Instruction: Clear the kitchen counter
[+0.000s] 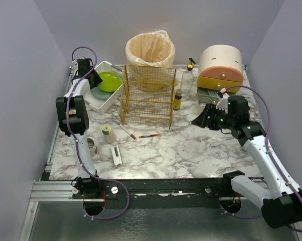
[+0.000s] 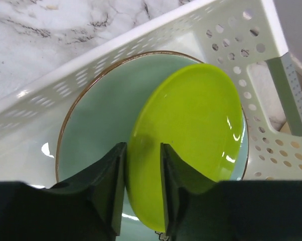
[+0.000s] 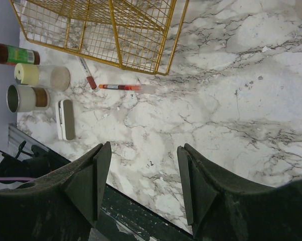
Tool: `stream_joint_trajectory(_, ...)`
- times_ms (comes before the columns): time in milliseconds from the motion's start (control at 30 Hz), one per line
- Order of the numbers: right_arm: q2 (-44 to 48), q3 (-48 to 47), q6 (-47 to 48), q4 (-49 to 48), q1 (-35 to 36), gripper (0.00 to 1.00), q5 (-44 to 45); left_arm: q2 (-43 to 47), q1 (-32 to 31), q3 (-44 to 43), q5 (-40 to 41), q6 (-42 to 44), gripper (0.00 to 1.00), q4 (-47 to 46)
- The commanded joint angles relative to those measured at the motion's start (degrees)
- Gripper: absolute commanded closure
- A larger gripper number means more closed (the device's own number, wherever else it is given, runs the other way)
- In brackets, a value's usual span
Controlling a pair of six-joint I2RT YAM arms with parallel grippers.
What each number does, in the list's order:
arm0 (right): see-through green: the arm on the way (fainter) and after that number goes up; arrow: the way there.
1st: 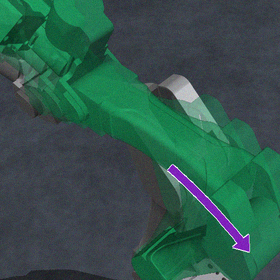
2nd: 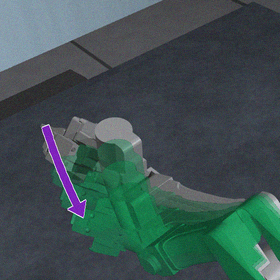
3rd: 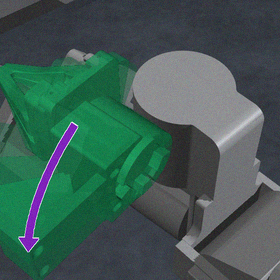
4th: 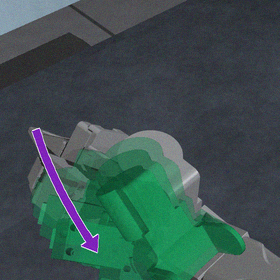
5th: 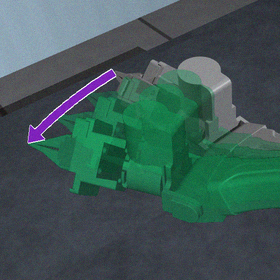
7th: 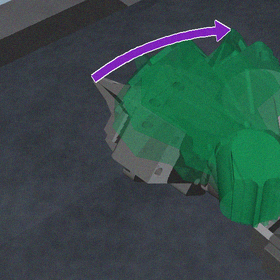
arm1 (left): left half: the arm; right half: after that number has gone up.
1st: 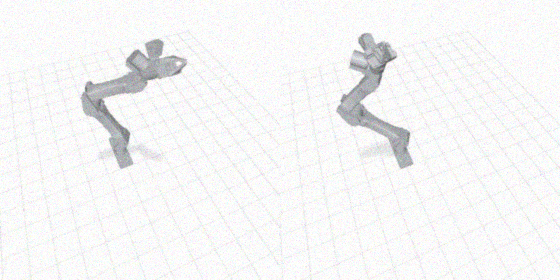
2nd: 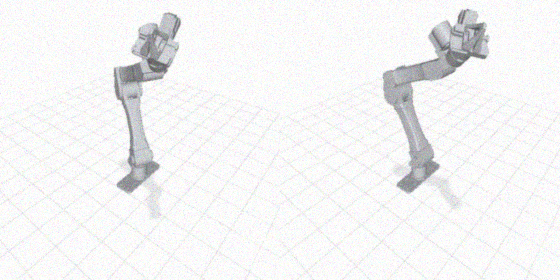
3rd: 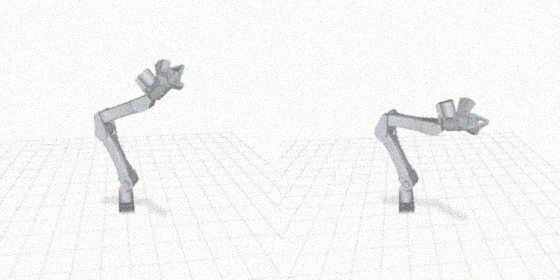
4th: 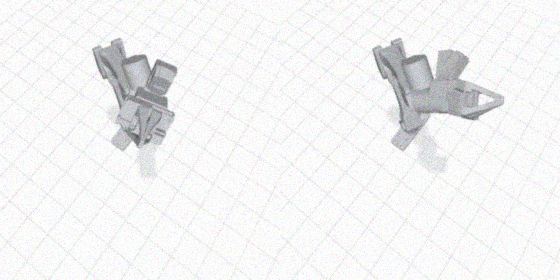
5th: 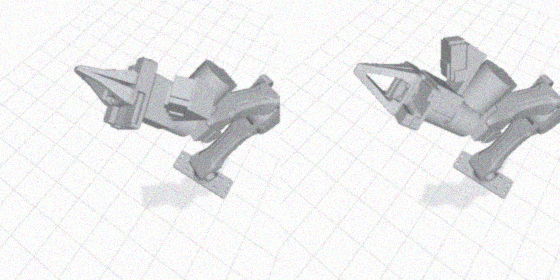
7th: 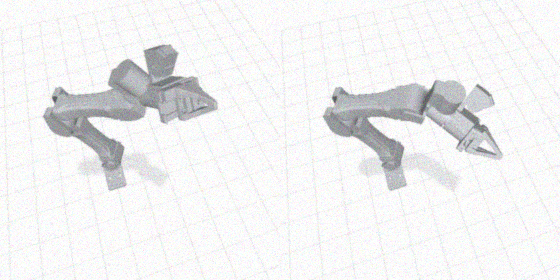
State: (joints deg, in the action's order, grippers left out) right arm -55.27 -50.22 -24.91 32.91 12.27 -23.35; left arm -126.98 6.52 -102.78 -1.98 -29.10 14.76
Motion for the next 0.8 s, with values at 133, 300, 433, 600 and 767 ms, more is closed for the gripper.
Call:
stream_joint_trajectory(133, -0.61, -1.68, 1.31, 1.00, -0.06, 0.38, 0.18, -2.09, -0.46, -0.61, -0.41, -0.01, 0.55, -0.44)
stream_joint_trajectory(300, -0.79, -1.77, 1.52, 0.93, 0.00, 0.37, 0.17, -1.46, -0.46, -0.43, 0.01, 0.55, 0.48, -0.46)
stream_joint_trajectory(433, -0.73, -1.87, 1.79, 1.20, -0.06, 0.37, 0.49, -1.13, -0.46, -0.49, 0.94, 1.02, 0.39, 0.25)
stream_joint_trajectory(600, -0.71, -2.60, 2.63, 2.14, -0.01, 0.37, 2.05, 0.20, -0.46, -0.48, 1.54, 1.49, 0.35, 1.11)
stream_joint_trajectory(767, -0.97, -4.66, 4.33, 3.70, -0.05, 0.37, 5.22, 3.58, -0.42, -1.33, -0.16, 0.37, 0.29, 2.71)
